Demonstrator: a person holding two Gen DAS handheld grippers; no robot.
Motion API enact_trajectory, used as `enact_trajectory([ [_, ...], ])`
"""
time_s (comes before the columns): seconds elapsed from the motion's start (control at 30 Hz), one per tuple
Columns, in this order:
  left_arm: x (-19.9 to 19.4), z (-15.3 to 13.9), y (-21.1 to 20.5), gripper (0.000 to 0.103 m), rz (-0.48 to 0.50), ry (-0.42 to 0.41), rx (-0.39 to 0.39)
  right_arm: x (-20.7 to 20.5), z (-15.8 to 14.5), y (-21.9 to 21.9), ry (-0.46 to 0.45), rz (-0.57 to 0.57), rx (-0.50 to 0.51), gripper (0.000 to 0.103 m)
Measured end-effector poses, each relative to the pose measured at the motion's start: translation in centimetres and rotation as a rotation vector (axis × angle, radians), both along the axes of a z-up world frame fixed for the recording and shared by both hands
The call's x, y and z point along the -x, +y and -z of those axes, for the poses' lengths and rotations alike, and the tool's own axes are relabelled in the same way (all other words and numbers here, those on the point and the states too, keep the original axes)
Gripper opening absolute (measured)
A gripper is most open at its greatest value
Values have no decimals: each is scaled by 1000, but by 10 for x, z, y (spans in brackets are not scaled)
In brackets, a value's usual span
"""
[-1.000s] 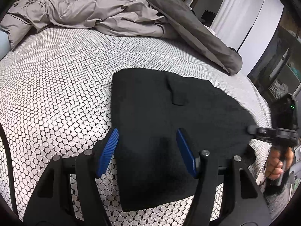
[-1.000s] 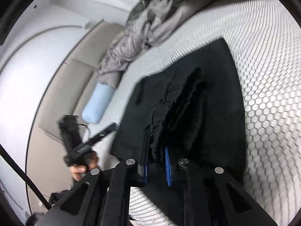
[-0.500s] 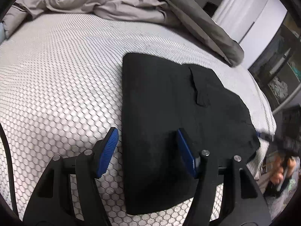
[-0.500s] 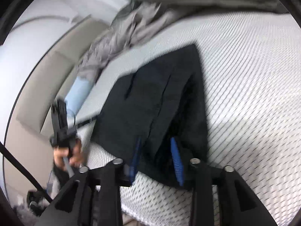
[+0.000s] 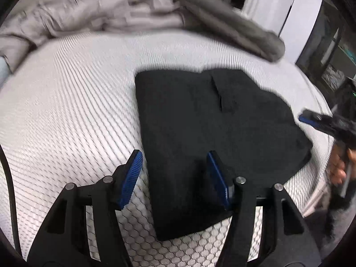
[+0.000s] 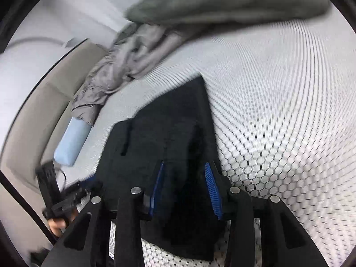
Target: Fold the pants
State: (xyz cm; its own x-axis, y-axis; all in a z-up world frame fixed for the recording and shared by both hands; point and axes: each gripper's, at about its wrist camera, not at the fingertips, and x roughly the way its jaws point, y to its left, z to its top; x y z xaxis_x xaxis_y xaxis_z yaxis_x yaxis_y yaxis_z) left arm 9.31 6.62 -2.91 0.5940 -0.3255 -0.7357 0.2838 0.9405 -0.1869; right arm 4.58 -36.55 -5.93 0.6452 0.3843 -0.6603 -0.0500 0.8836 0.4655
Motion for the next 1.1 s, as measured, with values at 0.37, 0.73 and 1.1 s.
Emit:
enact_trajectory([
  [0.37,14,22,-84,58,318,-13,-53,-21,32,125,32,-298,184,45],
  [0.73,9,30,-59,58,352,21,-70,8,33,104,5,-296,505,44],
  [1.1,-14,4,-56,59,272,-31,-15,-15,25,120,-29,-248,304,46],
])
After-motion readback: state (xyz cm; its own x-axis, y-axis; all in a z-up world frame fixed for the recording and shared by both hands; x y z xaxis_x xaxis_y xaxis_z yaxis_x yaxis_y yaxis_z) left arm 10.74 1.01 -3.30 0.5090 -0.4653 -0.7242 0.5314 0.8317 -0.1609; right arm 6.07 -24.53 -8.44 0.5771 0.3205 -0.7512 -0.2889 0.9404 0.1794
